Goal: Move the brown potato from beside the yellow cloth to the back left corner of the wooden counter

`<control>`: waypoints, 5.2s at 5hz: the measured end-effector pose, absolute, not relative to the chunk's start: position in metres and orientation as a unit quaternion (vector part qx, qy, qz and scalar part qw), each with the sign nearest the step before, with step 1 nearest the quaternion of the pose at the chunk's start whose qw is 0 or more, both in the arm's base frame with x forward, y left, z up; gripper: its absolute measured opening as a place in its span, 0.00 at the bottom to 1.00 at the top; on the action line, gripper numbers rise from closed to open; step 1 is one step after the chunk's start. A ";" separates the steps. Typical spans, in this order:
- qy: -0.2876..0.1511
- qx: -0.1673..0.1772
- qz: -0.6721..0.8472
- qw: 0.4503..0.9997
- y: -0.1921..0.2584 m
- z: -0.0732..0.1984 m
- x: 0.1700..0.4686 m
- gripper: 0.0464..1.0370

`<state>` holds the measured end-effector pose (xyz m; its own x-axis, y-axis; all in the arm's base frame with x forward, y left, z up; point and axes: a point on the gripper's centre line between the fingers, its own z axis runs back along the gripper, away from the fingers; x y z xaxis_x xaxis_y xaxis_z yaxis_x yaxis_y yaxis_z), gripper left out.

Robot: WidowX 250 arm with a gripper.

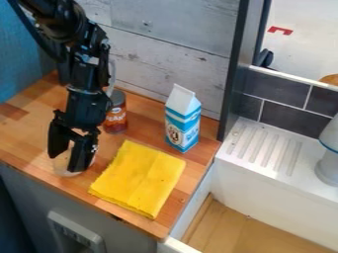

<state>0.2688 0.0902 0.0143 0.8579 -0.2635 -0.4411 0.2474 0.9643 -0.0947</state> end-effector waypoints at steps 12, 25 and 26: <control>0.031 0.063 0.060 0.996 0.212 0.029 0.391 0.60; 0.076 0.029 -0.092 0.992 -0.048 0.060 0.295 0.96; 0.054 0.037 -0.031 0.997 -0.029 0.085 0.282 0.96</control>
